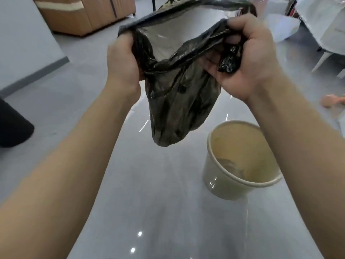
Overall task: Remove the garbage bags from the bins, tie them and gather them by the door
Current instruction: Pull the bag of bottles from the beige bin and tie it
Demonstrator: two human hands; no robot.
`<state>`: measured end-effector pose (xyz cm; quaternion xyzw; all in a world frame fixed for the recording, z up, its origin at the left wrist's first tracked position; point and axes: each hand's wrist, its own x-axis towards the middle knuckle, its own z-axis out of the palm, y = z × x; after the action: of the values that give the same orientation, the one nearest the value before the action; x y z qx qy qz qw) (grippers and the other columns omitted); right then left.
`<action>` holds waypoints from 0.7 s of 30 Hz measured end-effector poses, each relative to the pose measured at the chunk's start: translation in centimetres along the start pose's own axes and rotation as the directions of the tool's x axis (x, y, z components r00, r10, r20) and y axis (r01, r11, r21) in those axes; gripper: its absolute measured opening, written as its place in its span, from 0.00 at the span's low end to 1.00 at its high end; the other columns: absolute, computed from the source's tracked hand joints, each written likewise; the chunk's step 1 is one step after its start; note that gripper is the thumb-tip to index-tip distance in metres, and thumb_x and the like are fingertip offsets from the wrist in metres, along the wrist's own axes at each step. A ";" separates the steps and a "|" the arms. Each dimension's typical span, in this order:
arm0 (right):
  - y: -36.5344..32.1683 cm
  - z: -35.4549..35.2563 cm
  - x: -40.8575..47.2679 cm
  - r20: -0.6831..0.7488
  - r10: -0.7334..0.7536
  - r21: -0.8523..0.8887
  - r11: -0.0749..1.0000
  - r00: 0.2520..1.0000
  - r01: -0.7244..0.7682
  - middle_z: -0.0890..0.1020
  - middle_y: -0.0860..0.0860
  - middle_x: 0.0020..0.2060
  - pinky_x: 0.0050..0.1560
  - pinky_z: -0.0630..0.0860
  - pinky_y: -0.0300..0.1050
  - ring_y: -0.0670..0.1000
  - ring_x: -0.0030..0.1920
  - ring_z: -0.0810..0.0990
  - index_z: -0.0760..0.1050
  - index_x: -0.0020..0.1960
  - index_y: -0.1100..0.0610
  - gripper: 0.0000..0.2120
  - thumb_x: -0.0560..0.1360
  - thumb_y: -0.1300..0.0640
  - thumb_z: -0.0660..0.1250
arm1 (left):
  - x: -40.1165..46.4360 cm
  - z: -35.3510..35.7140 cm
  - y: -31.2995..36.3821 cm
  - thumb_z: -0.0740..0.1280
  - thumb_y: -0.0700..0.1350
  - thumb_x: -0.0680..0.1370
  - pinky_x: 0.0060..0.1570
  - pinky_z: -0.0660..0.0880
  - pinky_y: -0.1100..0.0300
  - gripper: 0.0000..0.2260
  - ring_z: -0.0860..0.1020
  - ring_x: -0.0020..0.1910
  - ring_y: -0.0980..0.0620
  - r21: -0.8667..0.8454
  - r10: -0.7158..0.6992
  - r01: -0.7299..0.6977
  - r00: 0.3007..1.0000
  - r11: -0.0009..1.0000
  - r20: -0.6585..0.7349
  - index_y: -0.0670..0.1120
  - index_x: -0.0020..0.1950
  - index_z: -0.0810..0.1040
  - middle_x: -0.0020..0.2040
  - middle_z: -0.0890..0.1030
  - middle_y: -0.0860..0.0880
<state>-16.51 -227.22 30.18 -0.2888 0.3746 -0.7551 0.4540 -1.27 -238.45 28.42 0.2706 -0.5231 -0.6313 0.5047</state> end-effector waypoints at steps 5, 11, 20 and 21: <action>9.8 0.2 0.7 -0.042 0.355 -0.301 0.886 0.934 -0.351 0.55 0.46 0.22 0.25 0.50 0.41 0.48 0.23 0.51 0.52 0.29 0.48 0.20 0.76 0.53 0.57 | -1.2 -9.4 -4.5 0.59 0.47 0.66 0.30 0.62 0.61 0.03 0.69 0.31 0.51 0.412 -0.147 0.181 0.983 0.893 -0.113 0.48 0.35 0.69 0.32 0.71 0.47; 20.1 -5.1 -0.7 -0.362 0.512 -0.735 0.357 0.779 -0.576 0.60 0.49 0.24 0.24 0.51 0.37 0.48 0.22 0.55 0.64 0.31 0.54 0.15 0.75 0.55 0.62 | -3.3 -22.5 -13.3 0.60 0.45 0.70 0.33 0.60 0.56 0.09 0.67 0.31 0.46 0.828 -0.384 0.407 0.887 0.386 -0.258 0.46 0.30 0.66 0.29 0.71 0.47; 22.3 -6.1 0.5 -0.443 0.693 -0.854 -0.131 0.569 -0.504 0.61 0.49 0.25 0.28 0.52 0.39 0.50 0.24 0.56 0.72 0.39 0.59 0.12 0.72 0.50 0.66 | -6.6 -24.0 -16.9 0.64 0.59 0.66 0.73 0.44 0.38 0.43 0.53 0.75 0.43 0.965 -0.602 -0.157 0.799 -0.209 0.000 0.53 0.77 0.49 0.75 0.57 0.45; 22.1 -5.8 0.8 -0.446 0.706 -0.854 -0.152 0.550 -0.497 0.61 0.49 0.26 0.28 0.52 0.40 0.50 0.24 0.55 0.73 0.39 0.59 0.14 0.73 0.48 0.66 | -7.6 -23.5 -17.6 0.64 0.63 0.64 0.72 0.37 0.37 0.47 0.48 0.76 0.44 0.965 -0.619 -0.223 0.780 -0.141 0.090 0.54 0.77 0.44 0.76 0.52 0.46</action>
<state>-10.99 -232.95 8.73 -0.3496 0.7890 -0.0259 0.5046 15.55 -241.59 3.41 0.4386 -0.8722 -0.1493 -0.1569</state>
